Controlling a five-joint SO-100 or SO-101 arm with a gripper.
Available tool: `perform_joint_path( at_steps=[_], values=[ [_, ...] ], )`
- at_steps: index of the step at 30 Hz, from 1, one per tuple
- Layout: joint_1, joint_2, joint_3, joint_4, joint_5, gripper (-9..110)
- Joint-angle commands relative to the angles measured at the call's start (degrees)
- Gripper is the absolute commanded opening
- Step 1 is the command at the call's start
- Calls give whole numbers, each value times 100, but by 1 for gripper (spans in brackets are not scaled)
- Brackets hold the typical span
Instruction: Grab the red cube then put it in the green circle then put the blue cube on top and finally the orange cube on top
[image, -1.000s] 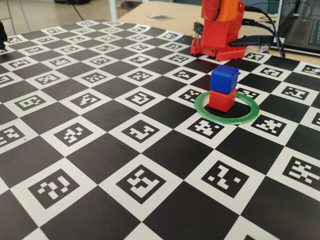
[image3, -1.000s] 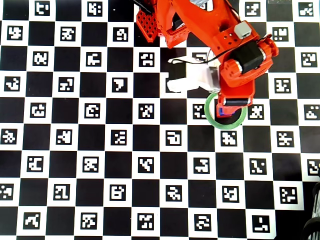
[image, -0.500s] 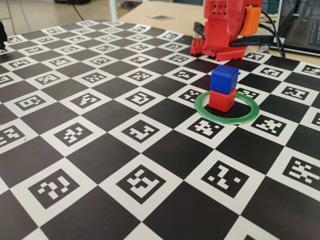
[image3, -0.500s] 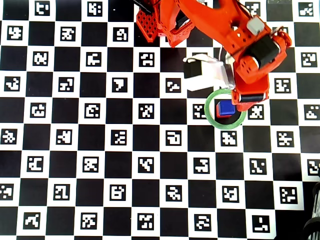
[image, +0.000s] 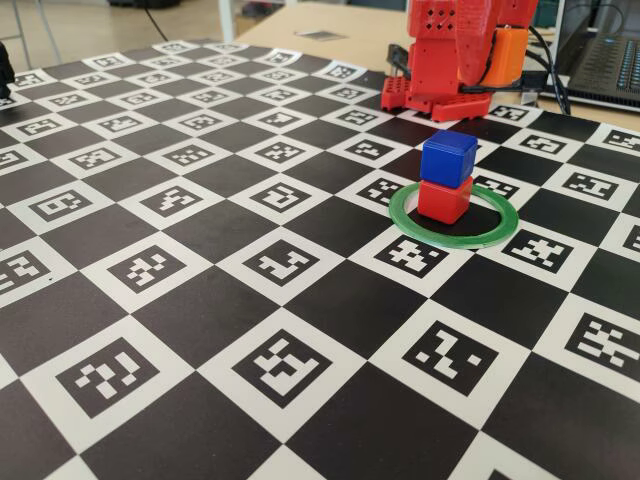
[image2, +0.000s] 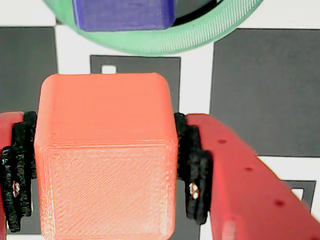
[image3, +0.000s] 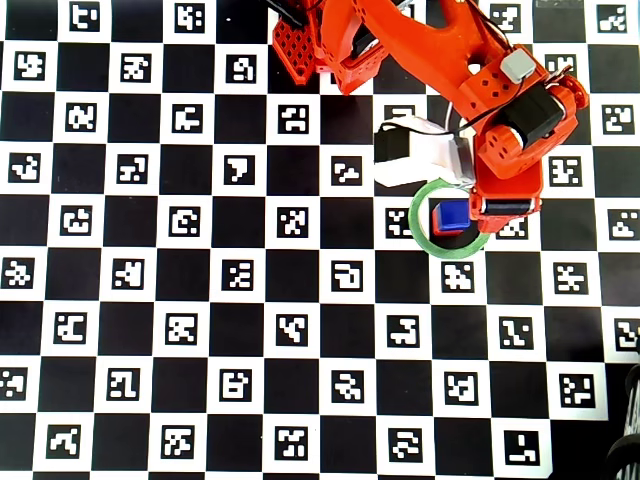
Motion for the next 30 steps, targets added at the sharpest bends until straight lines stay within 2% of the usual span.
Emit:
perform_joint_path(
  at_steps=[1, 15, 30],
  values=[
    [-53, 202, 62, -132, 18, 6],
    [35, 97, 466, -325, -492, 6],
    [483, -343, -26, -26, -1125, 6]
  ],
)
